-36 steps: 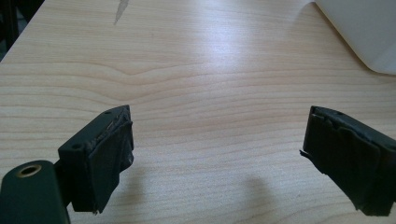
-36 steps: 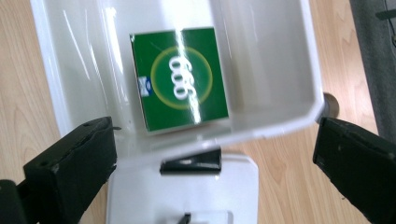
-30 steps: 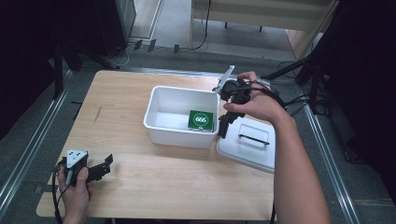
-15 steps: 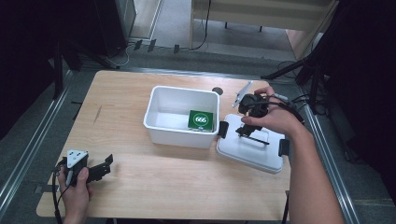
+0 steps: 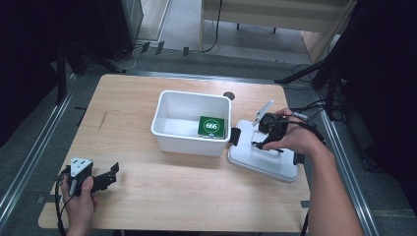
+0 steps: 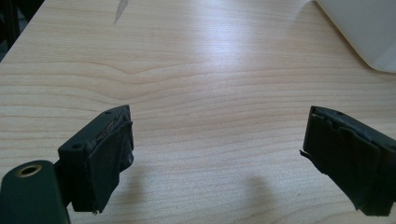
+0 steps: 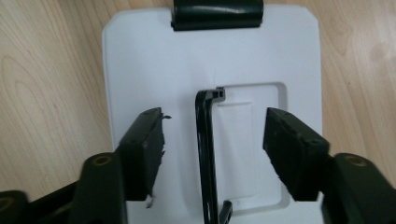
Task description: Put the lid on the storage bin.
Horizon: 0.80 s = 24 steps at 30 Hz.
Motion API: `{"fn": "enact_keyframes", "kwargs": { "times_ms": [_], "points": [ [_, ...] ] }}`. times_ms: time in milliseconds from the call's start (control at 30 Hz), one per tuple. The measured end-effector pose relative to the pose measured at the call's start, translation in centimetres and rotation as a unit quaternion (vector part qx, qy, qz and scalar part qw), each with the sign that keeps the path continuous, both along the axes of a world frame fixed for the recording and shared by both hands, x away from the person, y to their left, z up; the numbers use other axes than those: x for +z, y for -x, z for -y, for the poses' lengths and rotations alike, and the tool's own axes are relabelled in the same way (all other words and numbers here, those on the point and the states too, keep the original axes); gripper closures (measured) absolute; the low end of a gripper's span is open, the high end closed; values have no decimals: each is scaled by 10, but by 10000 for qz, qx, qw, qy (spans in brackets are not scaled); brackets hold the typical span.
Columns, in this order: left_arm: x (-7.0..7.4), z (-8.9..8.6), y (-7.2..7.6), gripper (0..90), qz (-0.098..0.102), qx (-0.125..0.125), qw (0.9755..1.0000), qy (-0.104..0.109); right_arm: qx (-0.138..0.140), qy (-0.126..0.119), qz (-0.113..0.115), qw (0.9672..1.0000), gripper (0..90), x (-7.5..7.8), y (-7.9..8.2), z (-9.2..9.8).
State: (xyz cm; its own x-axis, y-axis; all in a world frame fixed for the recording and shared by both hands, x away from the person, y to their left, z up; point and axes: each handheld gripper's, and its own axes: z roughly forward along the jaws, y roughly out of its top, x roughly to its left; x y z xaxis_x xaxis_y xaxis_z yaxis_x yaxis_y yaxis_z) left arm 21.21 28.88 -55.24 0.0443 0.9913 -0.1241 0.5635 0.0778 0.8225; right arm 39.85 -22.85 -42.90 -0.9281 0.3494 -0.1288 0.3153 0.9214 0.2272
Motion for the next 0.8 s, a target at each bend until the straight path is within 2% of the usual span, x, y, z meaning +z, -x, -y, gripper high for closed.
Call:
{"fn": "enact_keyframes", "kwargs": {
  "times_ms": [167, 367, 433, 467, 500, 633, 800],
  "points": [
    [0, 0, 0, 86, -2, -9, 10000, -8, -19, 157, -23, 9999, 515, -10, 0, 8],
    [0, 0, 0, 87, -7, -10, 10000, -15, -50, 174, -42, 9998, 606, -16, 1, 15],
    [0, 0, 0, 86, -7, -8, 10000, -14, -42, 240, -46, 9997, 654, -19, 1, 17],
    [0, 0, 0, 86, -5, -9, 10000, -15, -24, 348, -43, 9994, 701, -22, 1, 19],
    [0, 0, 0, 86, -5, -9, 10000, -15, -24, 348, -43, 9994, 701, -22, 1, 19],
    [0, 0, 0, 86, -3, -9, 10000, -19, -89, 315, 199, 9993, 818, -23, -2, 23],
    [0, 0, 0, 86, -6, -6, 10000, -13, -85, 329, 306, 9990, 823, -24, -2, 25]
  ]
}}
